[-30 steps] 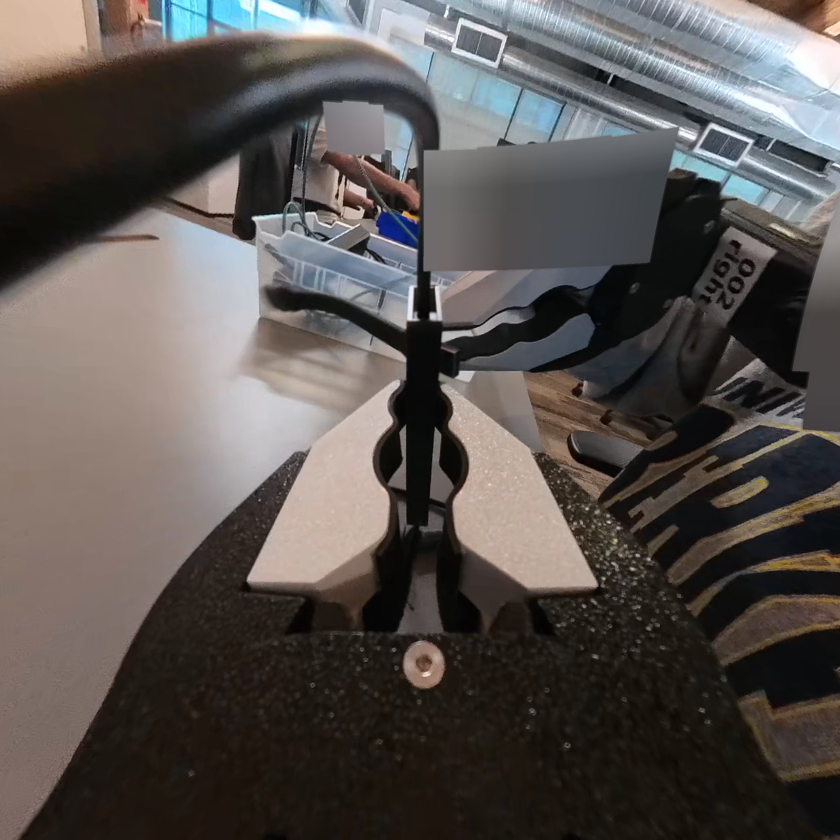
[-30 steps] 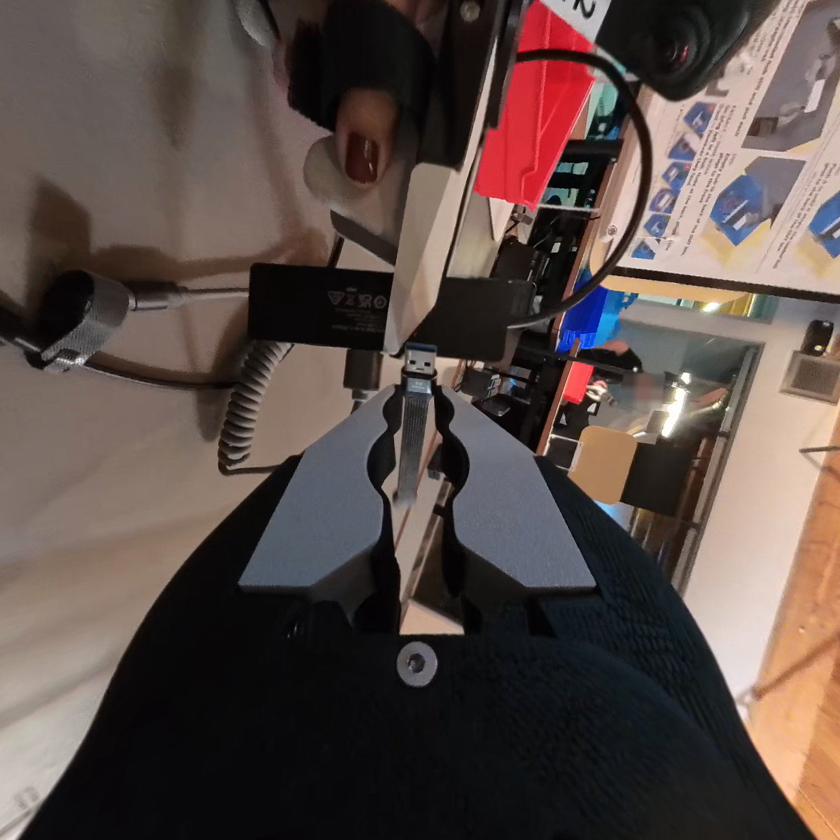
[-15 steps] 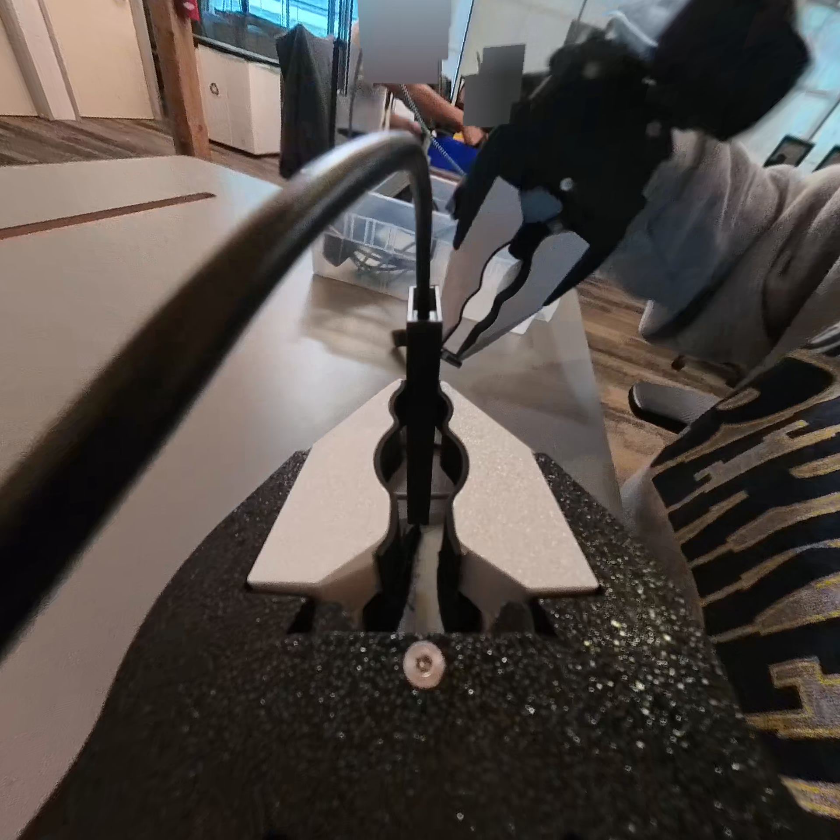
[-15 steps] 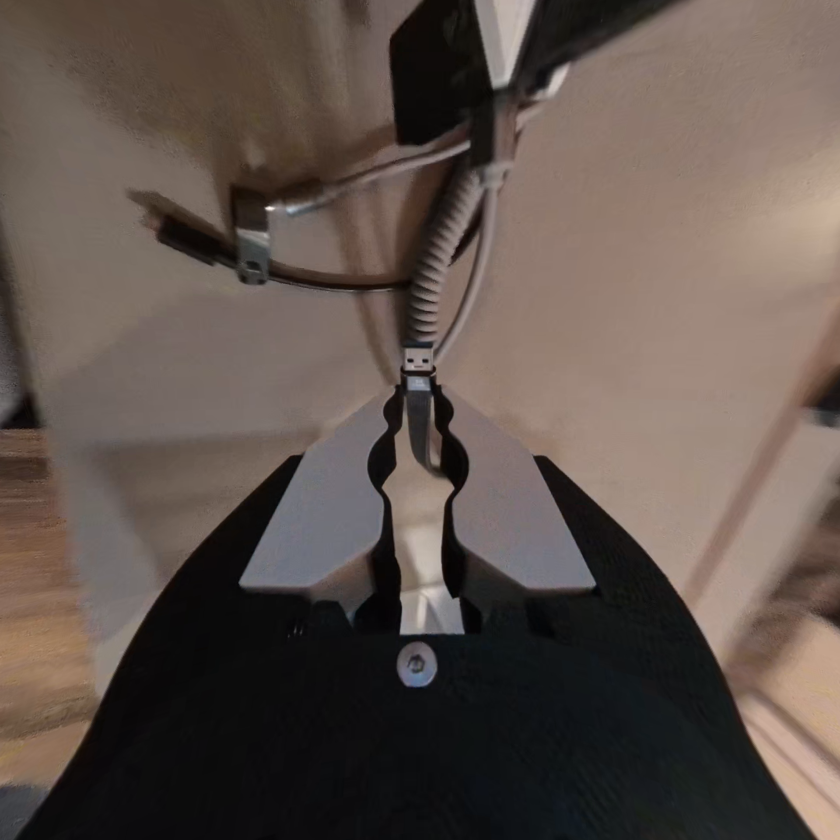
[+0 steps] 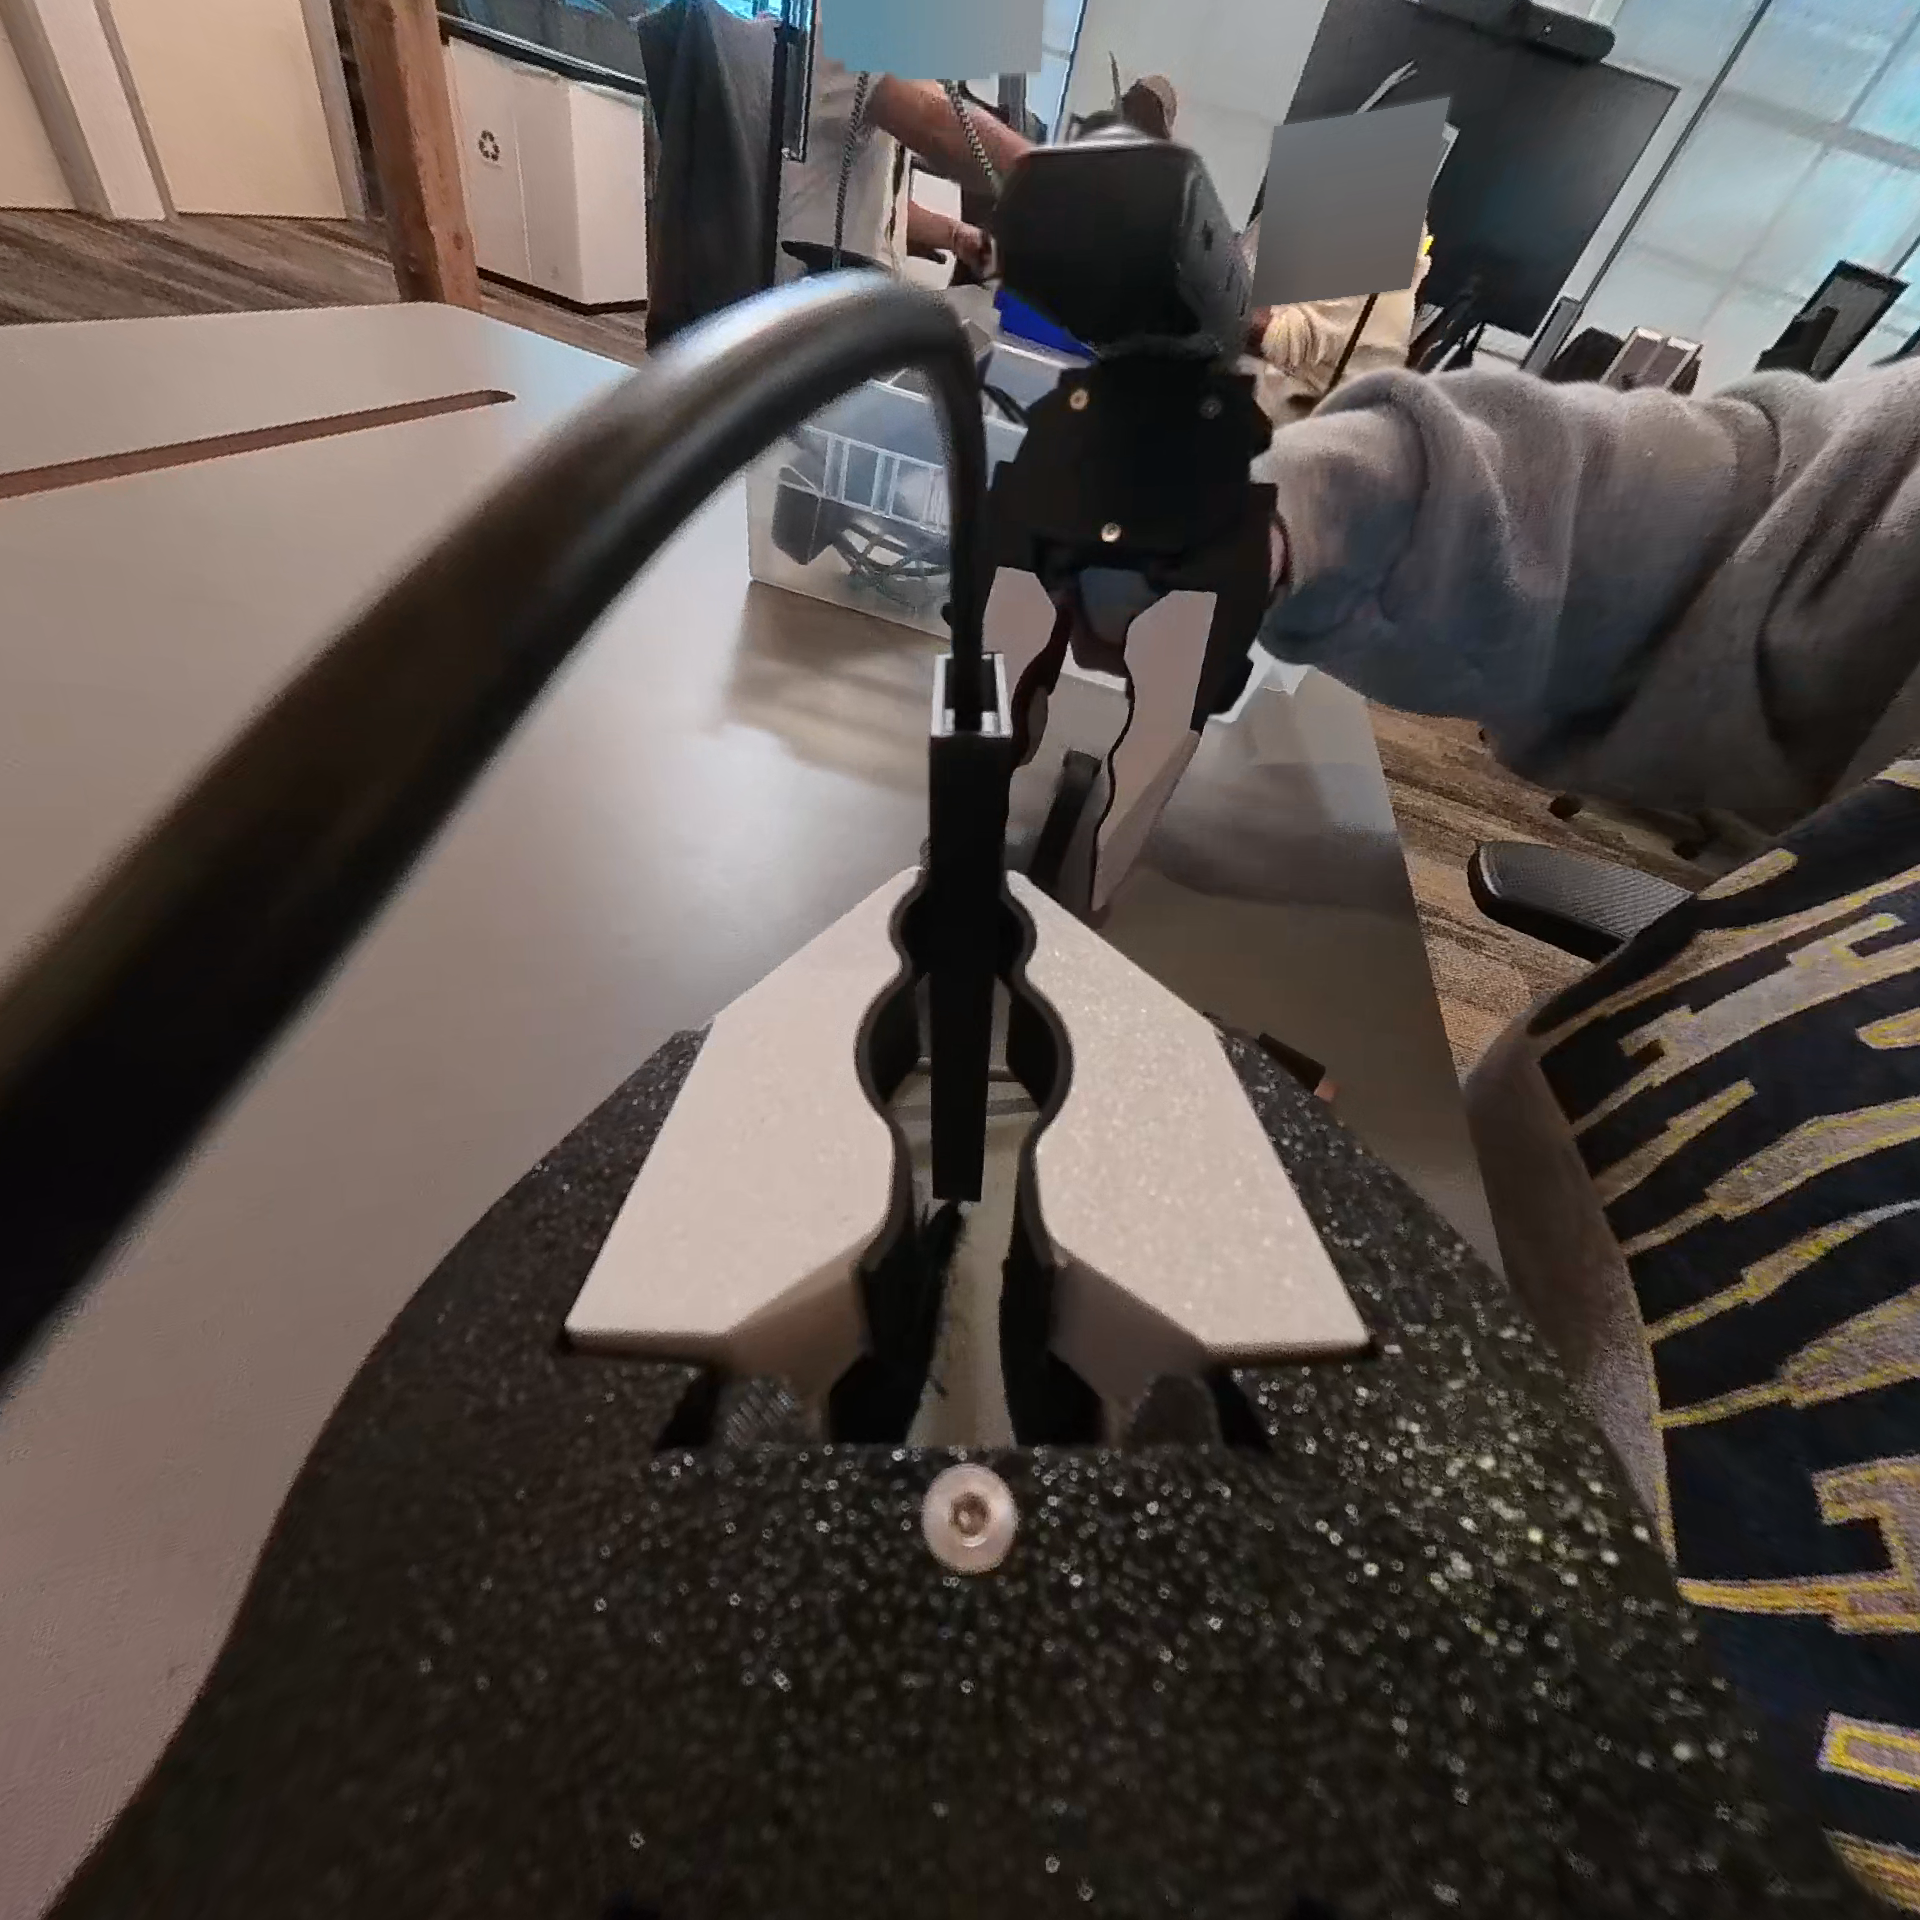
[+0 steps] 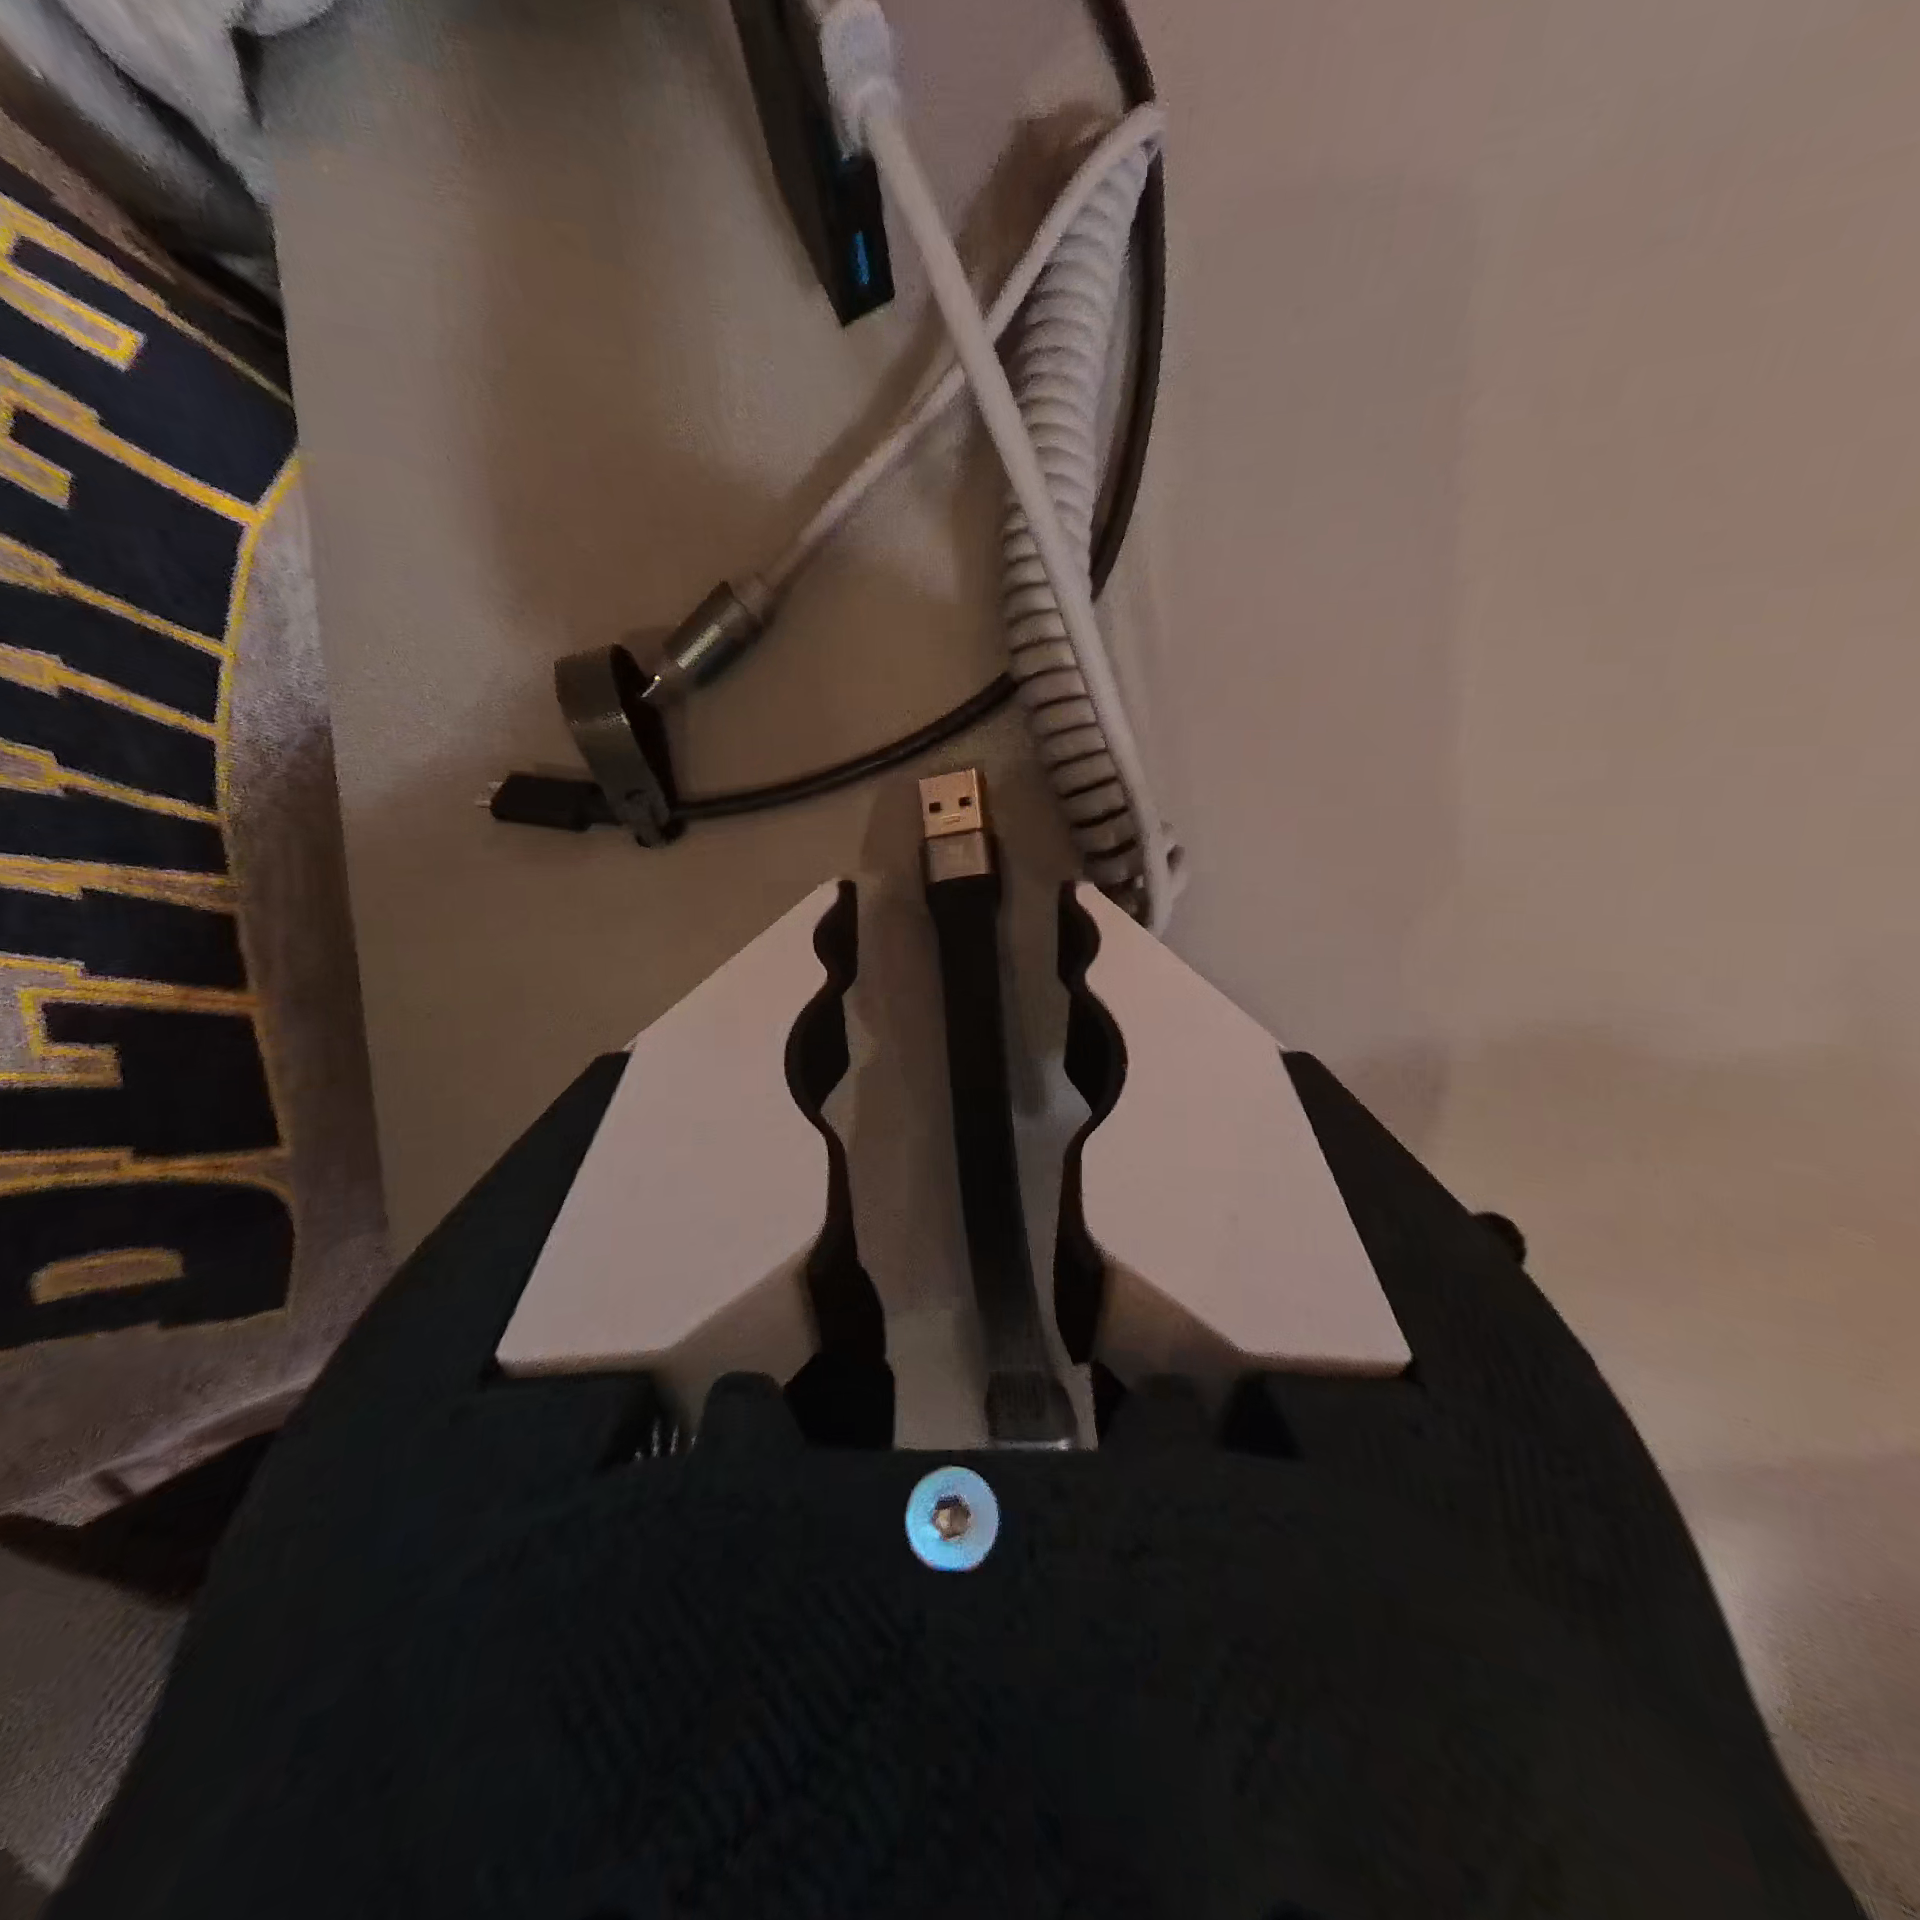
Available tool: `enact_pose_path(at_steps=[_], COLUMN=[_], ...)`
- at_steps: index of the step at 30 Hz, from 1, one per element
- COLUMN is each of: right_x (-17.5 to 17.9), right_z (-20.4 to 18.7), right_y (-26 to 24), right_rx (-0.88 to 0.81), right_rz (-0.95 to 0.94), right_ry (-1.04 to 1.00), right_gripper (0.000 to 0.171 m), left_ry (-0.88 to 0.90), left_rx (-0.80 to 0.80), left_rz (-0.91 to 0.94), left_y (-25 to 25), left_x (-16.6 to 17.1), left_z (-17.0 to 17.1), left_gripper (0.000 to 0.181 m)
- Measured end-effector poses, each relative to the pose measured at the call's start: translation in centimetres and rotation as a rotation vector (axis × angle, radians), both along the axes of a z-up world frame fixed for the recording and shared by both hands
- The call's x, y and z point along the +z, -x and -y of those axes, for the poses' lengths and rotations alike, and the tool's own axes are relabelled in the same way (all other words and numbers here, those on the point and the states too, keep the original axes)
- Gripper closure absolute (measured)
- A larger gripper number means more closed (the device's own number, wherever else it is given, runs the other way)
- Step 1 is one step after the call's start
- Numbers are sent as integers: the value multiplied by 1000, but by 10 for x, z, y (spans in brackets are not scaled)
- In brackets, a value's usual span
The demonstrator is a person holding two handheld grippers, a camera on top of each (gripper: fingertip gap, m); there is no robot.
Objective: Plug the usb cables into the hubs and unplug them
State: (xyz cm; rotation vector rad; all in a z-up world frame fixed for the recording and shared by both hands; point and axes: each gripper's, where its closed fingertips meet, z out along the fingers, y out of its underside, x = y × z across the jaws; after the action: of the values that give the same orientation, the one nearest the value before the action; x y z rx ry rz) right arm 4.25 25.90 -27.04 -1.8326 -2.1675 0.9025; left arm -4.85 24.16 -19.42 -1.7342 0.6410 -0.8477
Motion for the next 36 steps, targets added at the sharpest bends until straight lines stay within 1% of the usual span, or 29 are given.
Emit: enact_pose_path(at_steps=[1, 3, 5, 8, 11, 13, 16, 19, 22, 24, 27, 30, 36], right_x=[-1, -4, -6, -6, -5, 12, 58, 102, 126, 131, 132, 133, 135], right_z=[0, -3, -4, 0, 0, 0, 2, 7, 11, 12, 20, 28, 31], right_y=[0, -4, -6, -6, -10, -8, 1, 19, 36, 44, 55, 60, 60], right_rx=[-3, -5, -16, -66, -76, -70, -67, -23, 72, 126, 208, 270, 344], right_rz=[-9, -8, -13, -45, -50, -92, -182, -267, -258, -230, -234, -257, -243], right_ry=[-24, -132, -228, -248, -315, -411, -583, -828, -1147, -1289, -1371, -1384, -1426], right_gripper=[135, 145, 150, 160, 162, 162, 163, 163, 163, 163, 163, 163, 163], left_ry=[0, 2, 3, 8, 6, -4, -13, -24, -73, -113, -154, -143, -141], left_rx=[-3, -7, -14, -25, -53, -74, -105, -154, -170, -164, -167, -182, -193], left_rz=[2, 9, 24, 48, 85, 127, 229, 348, 399, 394, 377, 374, 377], left_y=[-1, 0, 0, -1, -4, -7, -10, -14, -14, -14, -16, -18, -18], left_x=[0, 0, 1, 2, 5, 10, 19, 33, 42, 44, 47, 45, 45], left_z=[0, 1, 1, 2, 5, 8, 11, 17, 22, 24, 27, 28, 29], left_gripper=[174, 174, 174, 174, 174, 174, 173, 174, 173, 173, 173, 173, 174])
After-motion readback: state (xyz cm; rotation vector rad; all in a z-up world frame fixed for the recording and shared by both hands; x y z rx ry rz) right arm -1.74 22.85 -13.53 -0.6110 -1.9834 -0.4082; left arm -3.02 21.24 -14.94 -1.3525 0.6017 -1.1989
